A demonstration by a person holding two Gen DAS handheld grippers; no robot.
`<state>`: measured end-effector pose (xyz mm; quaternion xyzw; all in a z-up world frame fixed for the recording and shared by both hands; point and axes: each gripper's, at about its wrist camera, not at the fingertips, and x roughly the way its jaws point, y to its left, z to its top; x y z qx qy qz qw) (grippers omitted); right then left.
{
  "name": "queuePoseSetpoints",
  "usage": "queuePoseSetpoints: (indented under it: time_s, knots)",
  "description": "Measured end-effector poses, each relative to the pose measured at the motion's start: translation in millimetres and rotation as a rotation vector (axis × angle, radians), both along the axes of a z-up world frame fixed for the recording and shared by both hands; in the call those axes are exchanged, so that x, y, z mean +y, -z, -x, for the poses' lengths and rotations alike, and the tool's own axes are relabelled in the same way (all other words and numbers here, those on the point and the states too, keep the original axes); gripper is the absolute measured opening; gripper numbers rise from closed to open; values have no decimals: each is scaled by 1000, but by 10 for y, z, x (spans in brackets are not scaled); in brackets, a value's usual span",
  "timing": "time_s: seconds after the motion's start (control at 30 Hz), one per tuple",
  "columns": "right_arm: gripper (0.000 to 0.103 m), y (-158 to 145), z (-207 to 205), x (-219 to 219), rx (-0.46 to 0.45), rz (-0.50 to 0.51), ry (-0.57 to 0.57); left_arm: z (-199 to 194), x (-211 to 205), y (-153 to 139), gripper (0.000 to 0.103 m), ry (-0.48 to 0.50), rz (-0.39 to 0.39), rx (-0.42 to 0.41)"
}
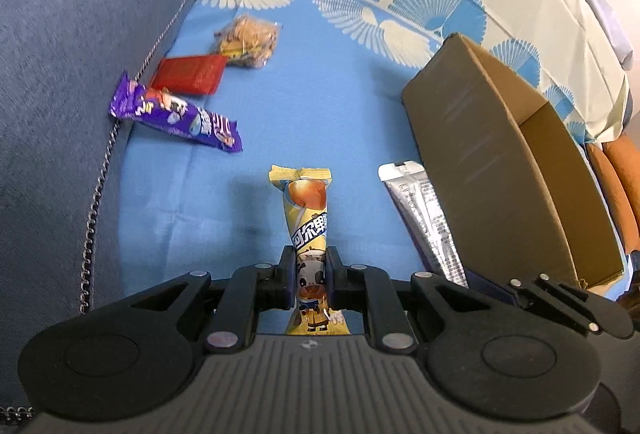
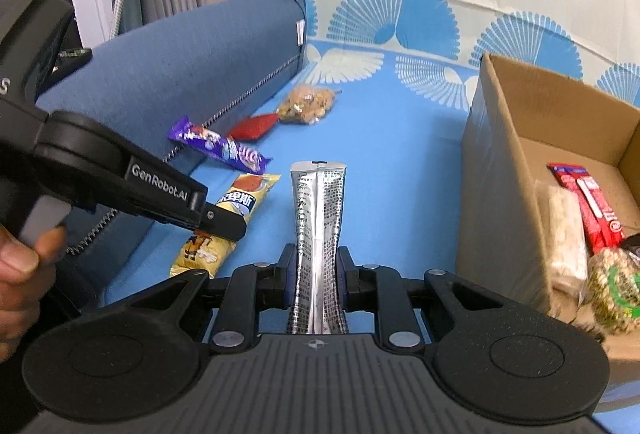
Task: Organize snacks
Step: 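Lift the silver bar with the right tool while the left tool holds the yellow bar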
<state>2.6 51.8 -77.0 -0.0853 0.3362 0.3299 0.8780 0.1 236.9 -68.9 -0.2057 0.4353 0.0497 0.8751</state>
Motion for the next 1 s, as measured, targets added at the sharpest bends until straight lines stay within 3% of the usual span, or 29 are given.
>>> queuePoseSetpoints:
  time_s: [1.0]
  knots:
    - [21, -542, -84, -277, -121, -157, 8, 26, -78, -89, 15, -20, -119, -58]
